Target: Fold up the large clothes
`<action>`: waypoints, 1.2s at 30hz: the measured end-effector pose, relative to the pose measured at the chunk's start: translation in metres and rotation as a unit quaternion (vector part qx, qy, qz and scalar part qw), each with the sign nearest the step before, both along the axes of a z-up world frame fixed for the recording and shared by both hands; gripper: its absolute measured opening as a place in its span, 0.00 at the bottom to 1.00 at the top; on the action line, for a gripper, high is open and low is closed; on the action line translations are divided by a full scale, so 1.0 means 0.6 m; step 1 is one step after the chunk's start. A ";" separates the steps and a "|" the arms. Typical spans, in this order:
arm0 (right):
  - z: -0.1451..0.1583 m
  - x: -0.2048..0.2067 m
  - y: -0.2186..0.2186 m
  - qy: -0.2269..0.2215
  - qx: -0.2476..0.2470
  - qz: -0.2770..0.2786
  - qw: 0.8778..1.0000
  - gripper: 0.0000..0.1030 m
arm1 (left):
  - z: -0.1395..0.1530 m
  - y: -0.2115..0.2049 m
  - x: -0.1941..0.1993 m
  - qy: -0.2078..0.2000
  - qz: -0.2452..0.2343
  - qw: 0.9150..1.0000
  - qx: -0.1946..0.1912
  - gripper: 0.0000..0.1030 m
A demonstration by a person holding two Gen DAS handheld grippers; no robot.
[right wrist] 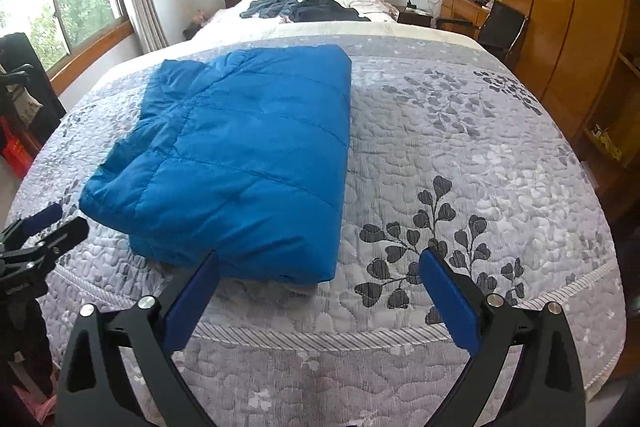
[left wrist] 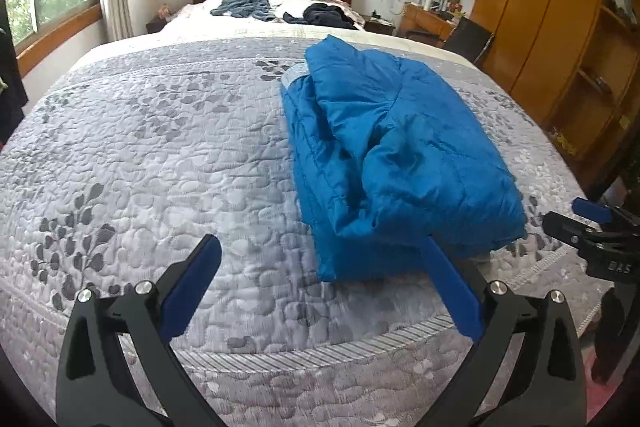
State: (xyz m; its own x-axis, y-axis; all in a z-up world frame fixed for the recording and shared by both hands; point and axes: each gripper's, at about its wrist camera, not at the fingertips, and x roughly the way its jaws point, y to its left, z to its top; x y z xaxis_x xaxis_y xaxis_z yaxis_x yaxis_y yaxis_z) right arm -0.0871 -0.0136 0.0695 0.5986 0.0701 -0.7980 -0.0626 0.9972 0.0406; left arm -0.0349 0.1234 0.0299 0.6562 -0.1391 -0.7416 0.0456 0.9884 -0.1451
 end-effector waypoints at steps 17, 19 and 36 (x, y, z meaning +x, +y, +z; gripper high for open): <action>-0.003 -0.004 0.009 -0.001 -0.016 -0.009 1.000 0.96 | -0.003 -0.013 -0.022 0.008 0.026 0.999 0.024 0.97; -0.005 -0.003 0.011 0.002 -0.017 -0.009 1.000 0.96 | -0.005 -0.012 -0.021 0.011 0.028 0.999 0.023 0.97; -0.013 0.000 -0.001 0.010 -0.017 -0.016 1.000 0.96 | -0.006 -0.023 -0.020 0.013 0.024 0.999 0.032 0.97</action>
State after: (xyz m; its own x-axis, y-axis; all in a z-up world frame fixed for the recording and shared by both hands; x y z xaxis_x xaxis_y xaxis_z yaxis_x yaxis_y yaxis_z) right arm -0.0873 -0.0145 0.0615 0.5845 0.0242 -0.8110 -0.0301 0.9995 0.0081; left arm -0.0471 0.1099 0.0260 0.6413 -0.0586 -0.7650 -0.0060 0.9967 -0.0814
